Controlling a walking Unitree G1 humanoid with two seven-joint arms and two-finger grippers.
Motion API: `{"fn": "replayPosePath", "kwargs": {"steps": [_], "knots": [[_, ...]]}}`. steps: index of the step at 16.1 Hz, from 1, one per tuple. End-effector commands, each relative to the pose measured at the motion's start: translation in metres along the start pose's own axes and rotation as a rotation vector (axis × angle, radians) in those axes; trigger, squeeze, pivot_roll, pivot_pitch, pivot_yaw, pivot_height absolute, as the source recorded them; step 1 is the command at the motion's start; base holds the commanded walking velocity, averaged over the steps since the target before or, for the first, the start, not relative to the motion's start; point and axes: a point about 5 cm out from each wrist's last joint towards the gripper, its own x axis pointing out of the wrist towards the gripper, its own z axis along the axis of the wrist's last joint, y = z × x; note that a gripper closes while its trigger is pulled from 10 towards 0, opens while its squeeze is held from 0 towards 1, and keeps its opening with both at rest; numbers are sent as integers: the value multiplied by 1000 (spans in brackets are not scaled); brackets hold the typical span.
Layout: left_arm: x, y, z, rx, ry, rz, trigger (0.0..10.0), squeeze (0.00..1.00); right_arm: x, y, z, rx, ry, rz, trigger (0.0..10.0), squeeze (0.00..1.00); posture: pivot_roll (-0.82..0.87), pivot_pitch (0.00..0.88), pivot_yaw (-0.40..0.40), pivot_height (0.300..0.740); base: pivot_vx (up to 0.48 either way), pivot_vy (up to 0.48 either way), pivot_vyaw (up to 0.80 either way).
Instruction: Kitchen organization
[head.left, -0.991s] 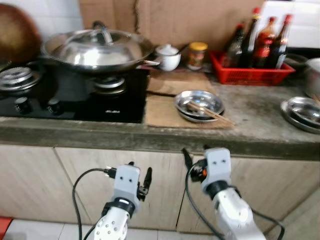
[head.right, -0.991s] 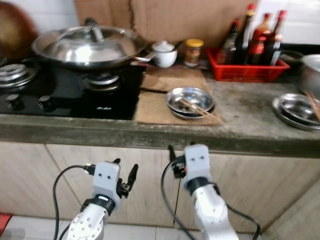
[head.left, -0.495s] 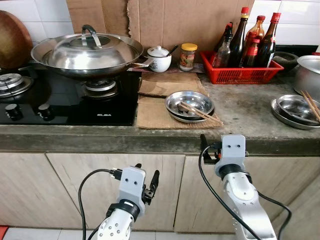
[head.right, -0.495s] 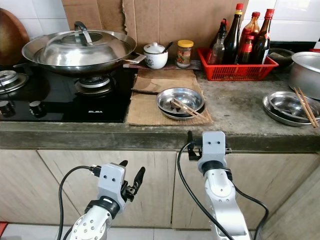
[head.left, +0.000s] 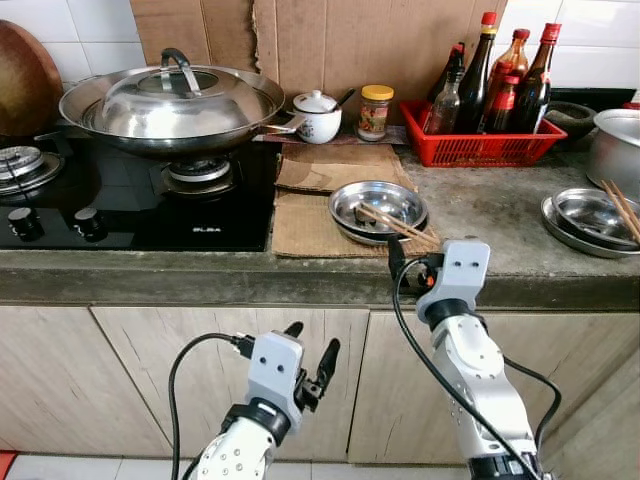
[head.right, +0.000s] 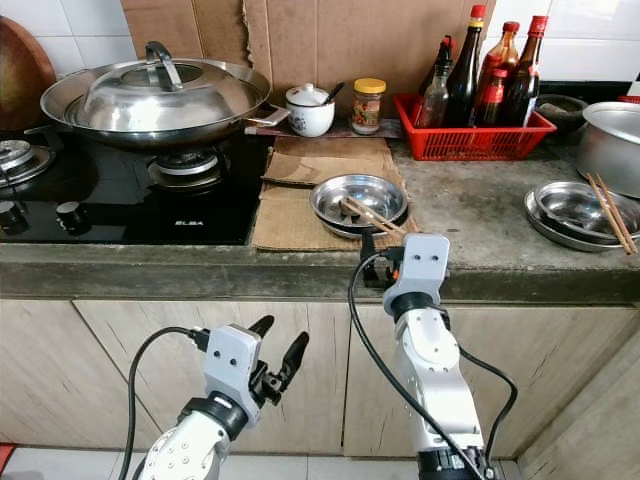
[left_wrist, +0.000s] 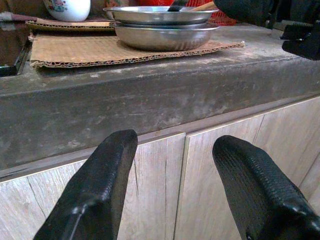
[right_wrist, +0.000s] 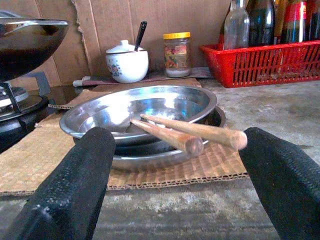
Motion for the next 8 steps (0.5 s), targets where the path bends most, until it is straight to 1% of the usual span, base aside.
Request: {"fn": "replayPosePath", "kwargs": {"steps": [1,8], "knots": [[1,-2,5,2,-23,-9,10000,0,3,-1,5,8,-27,0,10000,0,107,0,-52,740,0,0,0],[2,-2,5,6,-26,-15,10000,0,16,1,10,41,-49,21,10000,0,108,0,-58,740,0,0,0]]}}
